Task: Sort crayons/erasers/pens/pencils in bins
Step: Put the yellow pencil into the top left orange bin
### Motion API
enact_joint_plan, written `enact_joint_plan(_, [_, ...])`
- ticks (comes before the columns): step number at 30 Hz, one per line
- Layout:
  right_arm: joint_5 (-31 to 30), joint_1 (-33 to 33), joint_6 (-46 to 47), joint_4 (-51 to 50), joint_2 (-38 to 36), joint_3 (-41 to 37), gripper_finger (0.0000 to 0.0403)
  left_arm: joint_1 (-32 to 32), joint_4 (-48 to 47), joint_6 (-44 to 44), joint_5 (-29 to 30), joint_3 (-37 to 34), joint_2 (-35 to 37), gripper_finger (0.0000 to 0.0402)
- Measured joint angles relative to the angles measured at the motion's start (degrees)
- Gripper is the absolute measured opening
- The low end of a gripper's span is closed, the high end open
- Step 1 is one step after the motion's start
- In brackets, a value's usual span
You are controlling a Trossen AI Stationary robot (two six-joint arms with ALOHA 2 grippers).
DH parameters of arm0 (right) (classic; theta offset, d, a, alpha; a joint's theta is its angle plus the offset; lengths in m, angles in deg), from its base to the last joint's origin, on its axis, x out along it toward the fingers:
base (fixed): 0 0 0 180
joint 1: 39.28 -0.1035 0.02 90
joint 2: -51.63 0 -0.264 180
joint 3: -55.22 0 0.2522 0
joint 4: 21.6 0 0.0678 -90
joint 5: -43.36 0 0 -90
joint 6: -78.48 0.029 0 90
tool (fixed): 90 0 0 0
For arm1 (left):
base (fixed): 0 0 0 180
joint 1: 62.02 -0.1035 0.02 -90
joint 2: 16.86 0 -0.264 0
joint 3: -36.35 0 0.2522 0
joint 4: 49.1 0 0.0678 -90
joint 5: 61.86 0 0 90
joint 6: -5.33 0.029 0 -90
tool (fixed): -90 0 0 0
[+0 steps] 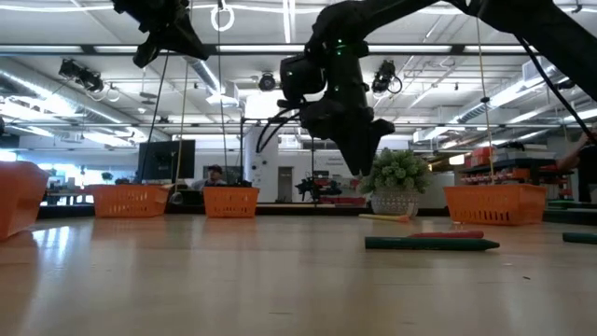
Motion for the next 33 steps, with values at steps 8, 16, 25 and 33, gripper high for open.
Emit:
enact_joint_plan(8, [-5.96,-1.33,10.44,-0.98,-2.89,-0.54,0.0131,-0.01,-0.04,1.02,-1.56,0.00,-0.02,0.0020])
enact_joint_plan(16, [-7.32,-2.41,23.65,4.15,-14.93,-15.39,0.0131,-0.01,-0.07,5.30,-4.35,0.00,-0.02,0.0018])
enact_joint_plan(25, [-9.81,0.64,33.35,25.13,-24.32,-38.25,0.0131,-0.01,0.00,8.44,-4.52,0.00,-0.02,0.0024])
enact_joint_plan(33, [-12.65,4.45,28.14,29.30,-24.20,-42.39,0.0131,-0.01,-0.04,8.43,-5.61,0.00,-0.02,0.0017])
